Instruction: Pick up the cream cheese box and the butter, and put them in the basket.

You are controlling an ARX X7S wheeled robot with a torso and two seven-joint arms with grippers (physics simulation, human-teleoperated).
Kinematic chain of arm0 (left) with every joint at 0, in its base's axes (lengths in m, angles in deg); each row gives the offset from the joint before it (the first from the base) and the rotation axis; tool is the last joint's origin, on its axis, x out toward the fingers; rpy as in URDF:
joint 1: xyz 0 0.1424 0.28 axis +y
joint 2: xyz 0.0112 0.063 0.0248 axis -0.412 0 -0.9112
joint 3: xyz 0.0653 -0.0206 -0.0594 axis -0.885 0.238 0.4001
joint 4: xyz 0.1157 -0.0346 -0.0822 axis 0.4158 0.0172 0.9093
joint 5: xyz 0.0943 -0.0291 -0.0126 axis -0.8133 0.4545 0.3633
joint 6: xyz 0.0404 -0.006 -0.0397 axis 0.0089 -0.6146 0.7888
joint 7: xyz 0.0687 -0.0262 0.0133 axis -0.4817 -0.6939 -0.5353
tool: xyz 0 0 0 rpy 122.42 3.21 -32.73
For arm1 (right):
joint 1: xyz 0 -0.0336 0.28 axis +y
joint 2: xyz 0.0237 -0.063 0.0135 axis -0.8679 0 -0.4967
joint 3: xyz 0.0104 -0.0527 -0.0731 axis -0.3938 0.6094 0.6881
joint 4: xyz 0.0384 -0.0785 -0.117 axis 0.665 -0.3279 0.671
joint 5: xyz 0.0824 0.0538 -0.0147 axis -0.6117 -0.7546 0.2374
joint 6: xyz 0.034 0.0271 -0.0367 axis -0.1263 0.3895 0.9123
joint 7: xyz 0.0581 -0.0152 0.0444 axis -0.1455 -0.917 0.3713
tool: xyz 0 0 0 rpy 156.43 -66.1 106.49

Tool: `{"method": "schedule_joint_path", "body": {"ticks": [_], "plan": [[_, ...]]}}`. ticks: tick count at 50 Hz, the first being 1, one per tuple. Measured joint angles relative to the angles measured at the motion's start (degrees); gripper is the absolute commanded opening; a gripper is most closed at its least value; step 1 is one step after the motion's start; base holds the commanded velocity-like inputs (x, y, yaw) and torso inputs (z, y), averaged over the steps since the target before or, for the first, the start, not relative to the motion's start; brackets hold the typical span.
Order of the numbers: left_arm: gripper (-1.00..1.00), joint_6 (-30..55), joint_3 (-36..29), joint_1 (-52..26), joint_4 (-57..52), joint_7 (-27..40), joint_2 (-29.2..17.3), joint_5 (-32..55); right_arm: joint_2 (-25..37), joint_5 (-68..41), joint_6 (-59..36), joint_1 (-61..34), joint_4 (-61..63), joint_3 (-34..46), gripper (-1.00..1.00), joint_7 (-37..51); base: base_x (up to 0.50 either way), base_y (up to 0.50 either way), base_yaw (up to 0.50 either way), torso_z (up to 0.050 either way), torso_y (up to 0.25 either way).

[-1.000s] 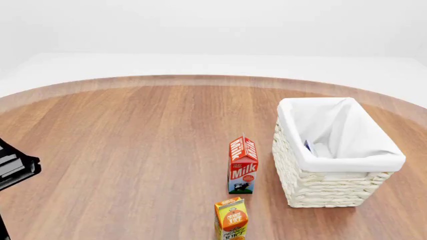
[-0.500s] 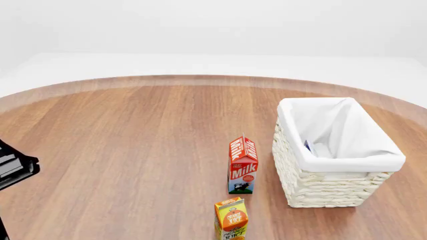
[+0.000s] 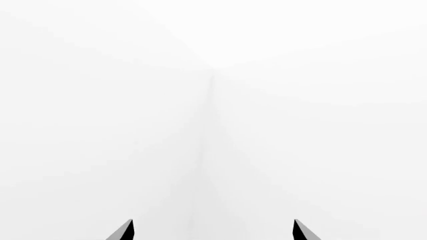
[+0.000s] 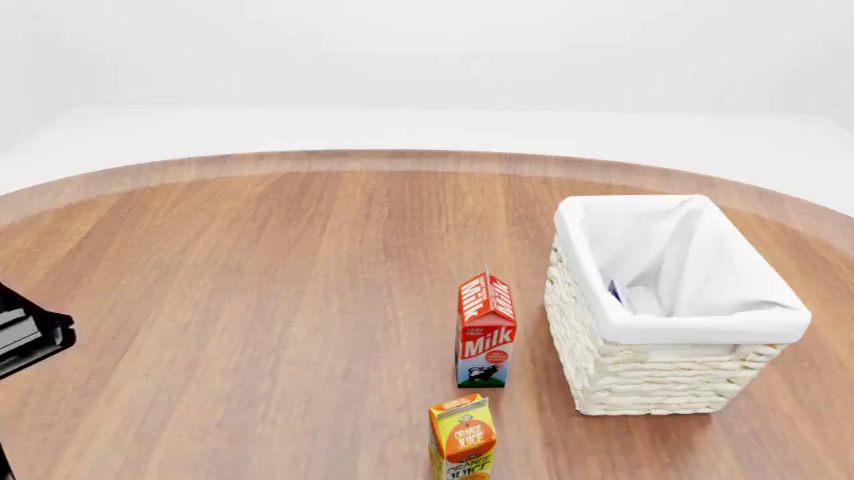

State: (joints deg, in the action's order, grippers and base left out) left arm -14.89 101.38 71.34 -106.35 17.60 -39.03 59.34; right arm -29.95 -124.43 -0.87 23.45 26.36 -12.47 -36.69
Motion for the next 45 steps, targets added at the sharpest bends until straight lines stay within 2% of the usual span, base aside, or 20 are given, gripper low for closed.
{"method": "schedule_joint_path", "body": {"ticks": [45], "plan": [[1.0,-0.1,0.2,0.4,-0.2,0.4,-0.3,0.3,1.2,-2.4,1.9,0.5,-2.3,0.7,1.0,-0.1,0.0,0.0,0.0,0.0,0.0]]}}
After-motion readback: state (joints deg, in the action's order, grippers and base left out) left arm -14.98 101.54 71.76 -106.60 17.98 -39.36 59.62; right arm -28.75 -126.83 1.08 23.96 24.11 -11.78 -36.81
